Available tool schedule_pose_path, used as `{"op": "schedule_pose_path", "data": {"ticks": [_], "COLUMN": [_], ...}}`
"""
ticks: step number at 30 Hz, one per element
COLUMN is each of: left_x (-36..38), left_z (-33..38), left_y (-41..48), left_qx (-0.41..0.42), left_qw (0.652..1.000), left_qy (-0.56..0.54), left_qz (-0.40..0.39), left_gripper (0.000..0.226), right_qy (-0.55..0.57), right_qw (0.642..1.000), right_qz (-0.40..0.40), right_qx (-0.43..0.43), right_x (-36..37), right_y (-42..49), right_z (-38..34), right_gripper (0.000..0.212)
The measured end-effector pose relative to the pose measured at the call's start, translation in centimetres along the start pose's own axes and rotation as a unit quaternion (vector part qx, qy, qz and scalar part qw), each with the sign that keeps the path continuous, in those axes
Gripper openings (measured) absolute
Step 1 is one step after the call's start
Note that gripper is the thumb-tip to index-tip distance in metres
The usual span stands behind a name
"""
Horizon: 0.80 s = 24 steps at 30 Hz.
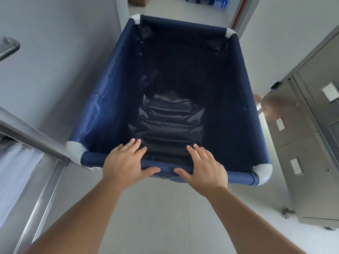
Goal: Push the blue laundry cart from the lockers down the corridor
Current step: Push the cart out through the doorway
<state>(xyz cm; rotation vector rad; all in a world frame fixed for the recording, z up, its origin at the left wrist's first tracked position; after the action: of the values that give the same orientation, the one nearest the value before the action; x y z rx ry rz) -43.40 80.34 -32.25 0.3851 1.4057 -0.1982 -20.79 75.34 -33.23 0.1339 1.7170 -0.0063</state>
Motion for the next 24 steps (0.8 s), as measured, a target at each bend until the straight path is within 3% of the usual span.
{"op": "schedule_pose_path", "data": {"ticks": [11,24], "left_x": [1.9,3.7], "left_z": [-1.6,-3.5], "left_y": [9.8,23.3], "left_qx": [0.006,0.035], "left_qw": [1.000,0.999], "left_qy": [-0.024,0.002], "left_qz": [0.006,-0.021], "left_gripper": [0.082,0.090], "right_qy": [-0.013,-0.021], "right_qw": [1.000,0.999], "right_qz": [-0.011,-0.023], "right_qx": [0.003,0.019], "right_x": [0.5,0.9], "right_y": [9.9,22.6], "right_z": [1.6,3.4], "right_gripper": [0.096,0.095]}}
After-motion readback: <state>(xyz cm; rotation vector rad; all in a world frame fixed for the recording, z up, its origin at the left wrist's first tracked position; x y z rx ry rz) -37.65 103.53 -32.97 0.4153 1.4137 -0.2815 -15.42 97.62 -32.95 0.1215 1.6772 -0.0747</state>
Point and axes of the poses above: each hand's wrist, its own y-axis towards the middle knuckle, its own x-axis out of the palm, z = x × y, the point moved 9 cm from there along y, towards the middle knuckle, and after that the axes turned 11 degrees about z, right-handed, at the moved point
